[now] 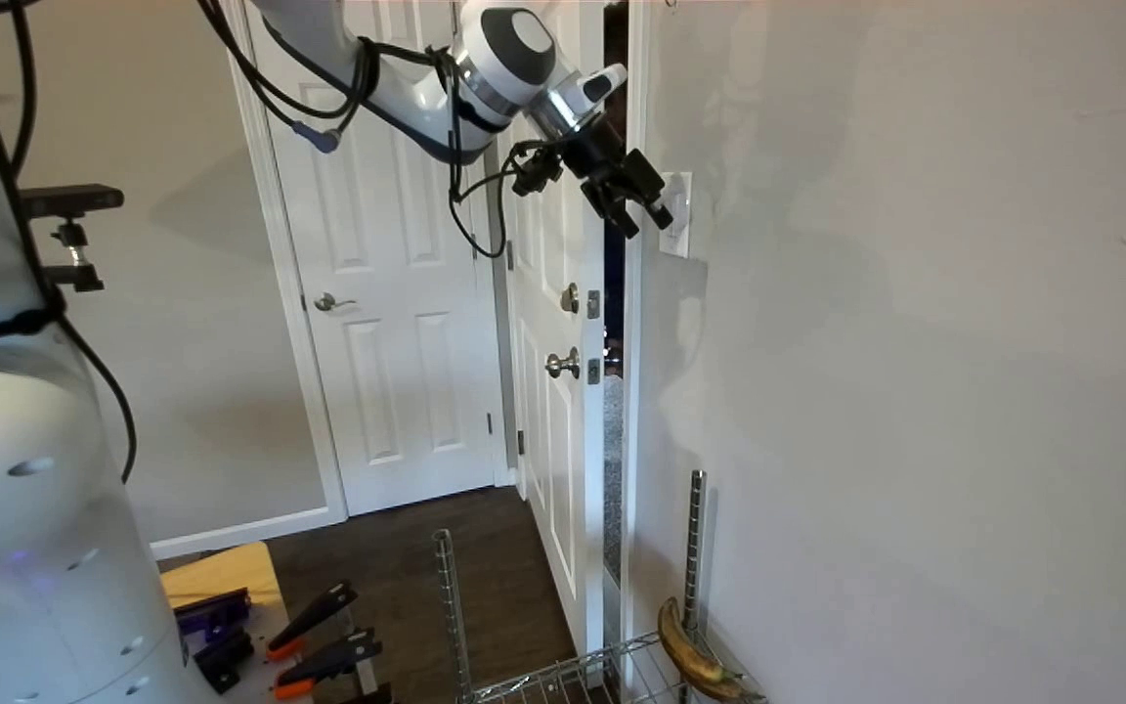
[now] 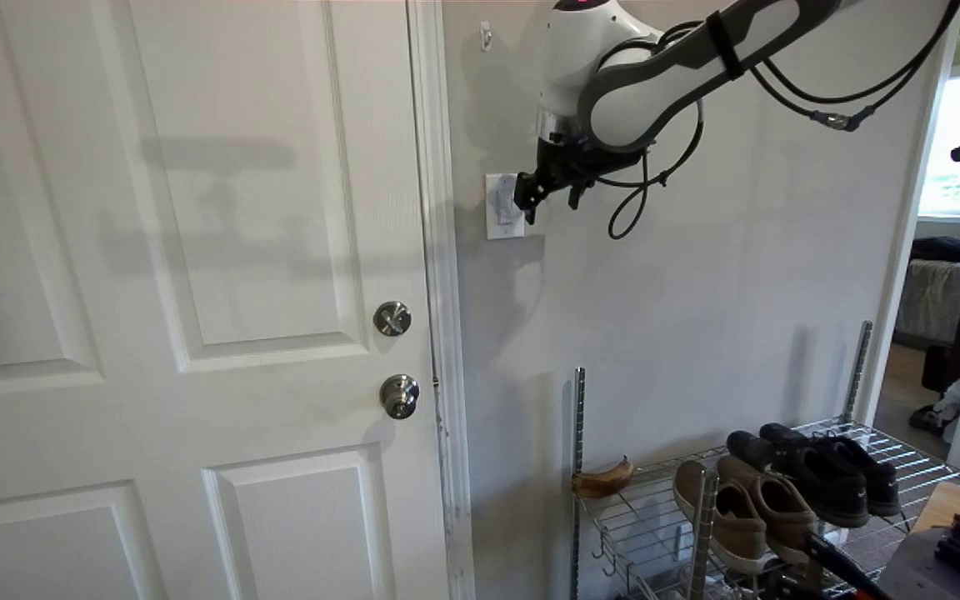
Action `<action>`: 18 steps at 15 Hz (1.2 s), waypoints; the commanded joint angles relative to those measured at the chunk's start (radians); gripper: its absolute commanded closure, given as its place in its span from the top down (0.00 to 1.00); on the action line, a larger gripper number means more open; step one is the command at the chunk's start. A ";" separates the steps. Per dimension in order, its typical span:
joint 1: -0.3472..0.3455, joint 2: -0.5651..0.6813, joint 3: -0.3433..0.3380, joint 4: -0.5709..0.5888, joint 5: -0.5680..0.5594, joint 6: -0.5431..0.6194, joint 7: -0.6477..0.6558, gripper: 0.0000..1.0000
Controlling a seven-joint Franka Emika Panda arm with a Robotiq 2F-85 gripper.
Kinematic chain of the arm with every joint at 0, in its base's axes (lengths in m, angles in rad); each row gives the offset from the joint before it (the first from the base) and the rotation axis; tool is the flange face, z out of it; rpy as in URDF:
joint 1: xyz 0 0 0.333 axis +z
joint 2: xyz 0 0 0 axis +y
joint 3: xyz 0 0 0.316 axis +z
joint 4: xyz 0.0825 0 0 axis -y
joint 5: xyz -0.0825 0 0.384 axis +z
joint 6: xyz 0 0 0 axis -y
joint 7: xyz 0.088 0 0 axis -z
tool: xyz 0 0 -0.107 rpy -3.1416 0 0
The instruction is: Turn off the light switch
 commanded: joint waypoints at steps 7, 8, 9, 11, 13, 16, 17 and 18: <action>-0.009 0.088 0.005 0.070 0.013 0.060 -0.069 1.00; -0.006 0.086 0.006 0.076 -0.001 0.057 -0.059 1.00; -0.004 0.084 0.007 0.080 -0.007 0.058 -0.053 1.00; 0.002 0.080 0.007 0.090 -0.034 0.052 -0.040 1.00; 0.001 0.082 0.006 0.097 -0.042 0.055 -0.040 1.00; 0.000 0.098 0.005 0.115 -0.050 0.055 -0.041 1.00; 0.000 0.108 0.005 0.128 -0.057 0.054 -0.042 1.00; 0.001 0.116 0.005 0.137 -0.062 0.054 -0.045 1.00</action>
